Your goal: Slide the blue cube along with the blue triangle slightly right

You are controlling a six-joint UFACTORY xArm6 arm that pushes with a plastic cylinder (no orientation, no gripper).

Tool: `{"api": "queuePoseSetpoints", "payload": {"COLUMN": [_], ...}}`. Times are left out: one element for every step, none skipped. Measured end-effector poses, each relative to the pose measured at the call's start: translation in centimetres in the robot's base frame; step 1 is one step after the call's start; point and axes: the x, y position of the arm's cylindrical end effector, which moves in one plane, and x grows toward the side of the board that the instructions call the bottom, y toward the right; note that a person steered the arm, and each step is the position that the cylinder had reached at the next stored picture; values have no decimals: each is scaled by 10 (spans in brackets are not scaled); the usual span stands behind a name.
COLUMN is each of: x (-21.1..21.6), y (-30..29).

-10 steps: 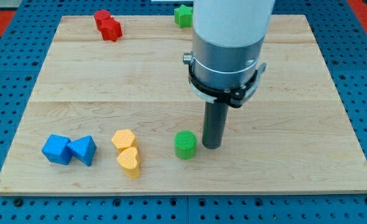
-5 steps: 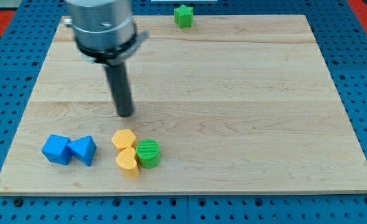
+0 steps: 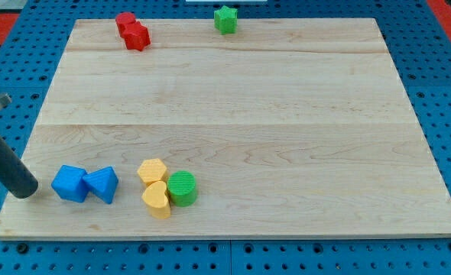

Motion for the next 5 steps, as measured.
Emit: {"api": "queuePoseSetpoints", "payload": {"x": [1, 1, 1, 1, 1], "y": [8, 21, 30, 33, 37]}}
